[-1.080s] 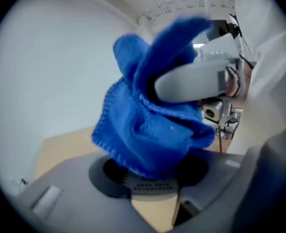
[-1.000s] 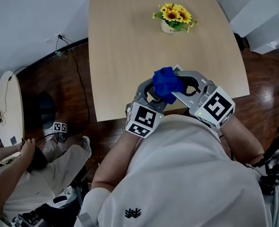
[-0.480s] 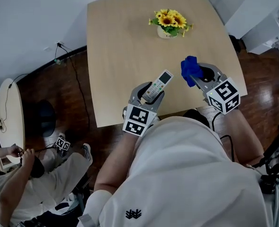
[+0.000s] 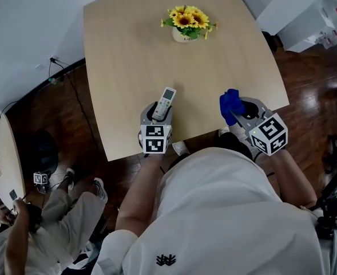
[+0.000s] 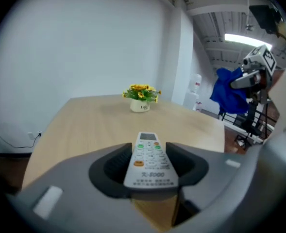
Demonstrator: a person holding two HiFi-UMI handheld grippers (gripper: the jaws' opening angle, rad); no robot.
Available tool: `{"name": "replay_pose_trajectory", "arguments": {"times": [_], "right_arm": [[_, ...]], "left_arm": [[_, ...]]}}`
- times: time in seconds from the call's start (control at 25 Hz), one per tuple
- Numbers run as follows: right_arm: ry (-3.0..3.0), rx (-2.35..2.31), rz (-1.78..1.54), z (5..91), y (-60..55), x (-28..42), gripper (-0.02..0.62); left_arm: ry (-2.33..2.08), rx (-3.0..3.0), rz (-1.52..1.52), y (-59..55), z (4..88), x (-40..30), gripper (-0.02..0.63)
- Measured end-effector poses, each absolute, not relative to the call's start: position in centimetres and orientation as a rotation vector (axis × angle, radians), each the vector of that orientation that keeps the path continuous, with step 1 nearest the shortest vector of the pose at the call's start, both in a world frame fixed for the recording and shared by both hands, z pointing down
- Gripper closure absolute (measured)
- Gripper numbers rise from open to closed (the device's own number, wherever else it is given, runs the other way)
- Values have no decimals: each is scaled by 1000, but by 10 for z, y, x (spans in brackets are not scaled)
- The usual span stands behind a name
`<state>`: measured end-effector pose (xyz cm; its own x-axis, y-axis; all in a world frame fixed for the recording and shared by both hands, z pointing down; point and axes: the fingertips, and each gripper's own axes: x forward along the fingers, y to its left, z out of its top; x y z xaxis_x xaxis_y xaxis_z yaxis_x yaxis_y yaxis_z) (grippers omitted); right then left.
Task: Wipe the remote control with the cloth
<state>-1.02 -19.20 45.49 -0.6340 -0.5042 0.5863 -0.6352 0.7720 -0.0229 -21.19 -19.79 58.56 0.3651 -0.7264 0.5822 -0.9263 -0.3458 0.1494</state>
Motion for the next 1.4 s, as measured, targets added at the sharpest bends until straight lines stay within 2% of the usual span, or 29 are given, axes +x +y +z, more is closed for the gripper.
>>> {"name": "replay_pose_trajectory", "arguments": {"times": [0.24,0.72,0.8,1.16,1.4], "right_arm": [[-2319,853,359,468,-177,5,517],[-2251,847,412,476,-145,27,515],[-2262,838,407,478,-140,32,516],[-2409,815,350,469,-121,74,515],[-2479,827,291,467,-93,127,516]], "left_arm": [[-1432,2102,646,-209,634,-225,370],[-1450,2054,778,-217,675,-228,370],[-1449,2059,800,-217,676,-226,345],[-1761,1870,934,-148,632,-267,284],[-1786,1904,745,-76,581,-202,285]]}}
